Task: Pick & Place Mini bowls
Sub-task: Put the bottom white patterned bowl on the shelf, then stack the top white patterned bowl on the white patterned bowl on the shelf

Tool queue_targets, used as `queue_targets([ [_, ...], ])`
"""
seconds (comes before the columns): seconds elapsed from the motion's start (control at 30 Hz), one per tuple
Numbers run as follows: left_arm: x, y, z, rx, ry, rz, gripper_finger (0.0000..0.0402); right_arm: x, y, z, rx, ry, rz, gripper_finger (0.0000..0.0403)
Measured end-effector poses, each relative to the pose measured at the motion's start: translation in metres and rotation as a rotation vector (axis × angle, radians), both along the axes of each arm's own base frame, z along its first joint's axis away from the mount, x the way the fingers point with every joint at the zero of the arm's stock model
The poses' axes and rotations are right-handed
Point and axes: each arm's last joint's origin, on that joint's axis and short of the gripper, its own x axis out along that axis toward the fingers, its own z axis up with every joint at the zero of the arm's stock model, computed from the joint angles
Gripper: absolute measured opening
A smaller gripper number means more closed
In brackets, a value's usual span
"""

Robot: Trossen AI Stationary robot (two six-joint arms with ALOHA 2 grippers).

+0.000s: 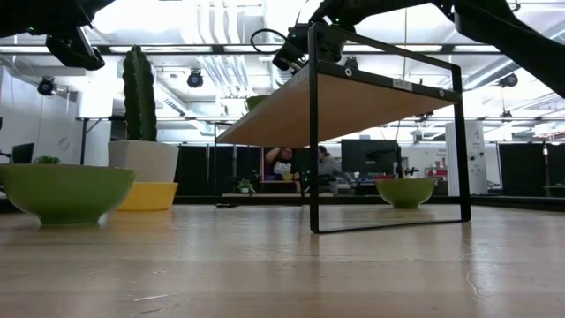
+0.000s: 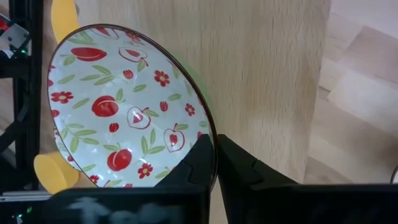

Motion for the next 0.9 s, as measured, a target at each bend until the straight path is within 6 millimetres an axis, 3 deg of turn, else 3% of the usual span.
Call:
queue_targets([
  [0.43,0.0,0.0,0.0,-0.002,-0.001,-0.001,0.0,-0.002,0.001,0.004,-0.018,-0.01,0.027,0.0103],
  [0.63,0.0,0.0,0.0,-0.002,-0.002,-0.002,0.0,-0.019,0.009,0.025,-0.025,-0.018,0.075,0.0127],
  [0.9,0.0,0.0,0.0,0.002,-0.003,-0.011,0.0,-0.052,0.025,0.057,-0.202,0.097,0.114,0.0128],
])
